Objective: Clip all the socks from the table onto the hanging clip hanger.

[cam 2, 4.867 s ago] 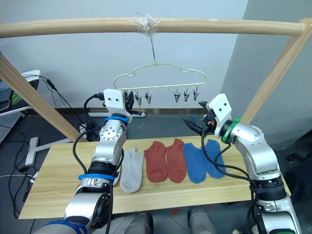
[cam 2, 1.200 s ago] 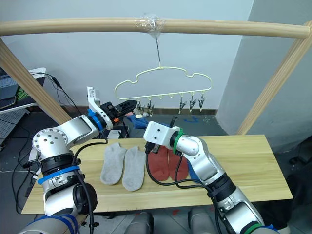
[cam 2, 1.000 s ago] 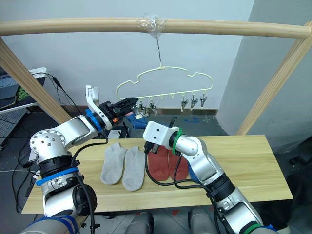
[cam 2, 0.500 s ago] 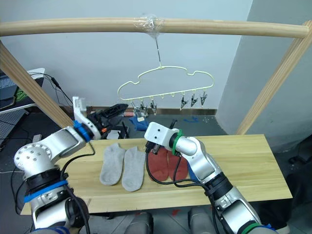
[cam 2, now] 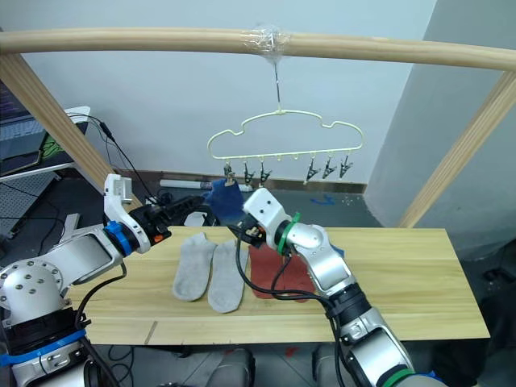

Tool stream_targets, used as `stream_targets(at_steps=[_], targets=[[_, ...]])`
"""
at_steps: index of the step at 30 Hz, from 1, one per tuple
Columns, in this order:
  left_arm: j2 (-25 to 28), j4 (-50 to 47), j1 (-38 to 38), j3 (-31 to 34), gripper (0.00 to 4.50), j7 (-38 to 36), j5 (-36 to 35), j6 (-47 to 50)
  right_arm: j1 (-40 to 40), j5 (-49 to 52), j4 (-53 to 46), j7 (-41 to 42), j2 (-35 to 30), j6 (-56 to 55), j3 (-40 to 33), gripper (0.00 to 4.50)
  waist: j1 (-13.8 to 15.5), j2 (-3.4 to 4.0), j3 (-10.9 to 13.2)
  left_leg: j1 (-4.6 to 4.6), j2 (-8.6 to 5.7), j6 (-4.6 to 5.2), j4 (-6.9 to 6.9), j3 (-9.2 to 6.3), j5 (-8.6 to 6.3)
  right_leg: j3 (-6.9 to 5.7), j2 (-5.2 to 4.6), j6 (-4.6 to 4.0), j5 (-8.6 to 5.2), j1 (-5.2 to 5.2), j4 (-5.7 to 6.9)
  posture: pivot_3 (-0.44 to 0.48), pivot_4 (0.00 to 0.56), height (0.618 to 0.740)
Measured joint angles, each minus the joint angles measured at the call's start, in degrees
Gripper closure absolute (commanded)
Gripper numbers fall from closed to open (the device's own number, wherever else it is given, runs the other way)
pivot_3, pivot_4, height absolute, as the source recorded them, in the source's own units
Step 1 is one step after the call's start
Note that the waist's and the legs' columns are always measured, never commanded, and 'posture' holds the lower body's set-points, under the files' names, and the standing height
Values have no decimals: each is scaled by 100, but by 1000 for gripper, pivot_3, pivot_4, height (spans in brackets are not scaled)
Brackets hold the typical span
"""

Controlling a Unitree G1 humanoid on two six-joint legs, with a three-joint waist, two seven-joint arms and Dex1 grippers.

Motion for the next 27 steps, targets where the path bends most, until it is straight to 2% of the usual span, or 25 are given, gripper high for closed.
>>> stream_targets(at_steps=[5, 8, 13, 17, 22, 27], targets=[[32, -727, 350, -1036, 0, -503, 828, -694, 658, 33, -697, 96, -634, 370, -87, 7, 8, 0, 0, 1, 0, 0, -1, 7, 0, 6, 0, 1, -10, -2, 0, 66, 151, 740], [-203, -952, 462, -1799, 610, -726, 1694, -1560, 820, 184, -1368, 139, -1001, 662, -372, 0, -19, 1, 0, 2, 0, 0, 2, 8, 1, 8, 1, -14, -24, -2, 1, 56, 152, 740], [-755, -626, 404, -2782, 2076, -818, 3439, -3440, 935, 643, -2355, 286, -1421, 1173, -808, 0, -35, -2, -2, 2, 0, 1, 5, 13, 1, 12, 1, -16, -24, 0, -1, 8, 148, 740], [-1210, -132, 259, -3182, 2076, -707, 4385, -4366, 1050, 1025, -2909, 419, -1785, 1583, -1079, 0, -49, -1, -2, -2, -1, 2, 6, 18, 1, 17, 1, -13, -22, -1, -5, -8, 147, 740], [-1756, 503, -6, -3285, 2076, -526, 4985, -4984, 999, 1363, -3264, 483, -2065, 1846, -1345, 0, -75, -1, -2, 1, -1, 3, 8, 19, 1, 18, 2, 12, -9, -1, -3, -24, 147, 740], [-2069, 1210, -322, -3250, 2076, -331, 5423, -5542, 758, 1634, -3381, 371, -2015, 1982, -1418, 0, -83, -1, -2, 0, -1, 6, 12, 19, 3, 17, 3, 18, -6, 0, -3, -28, 146, 740]])
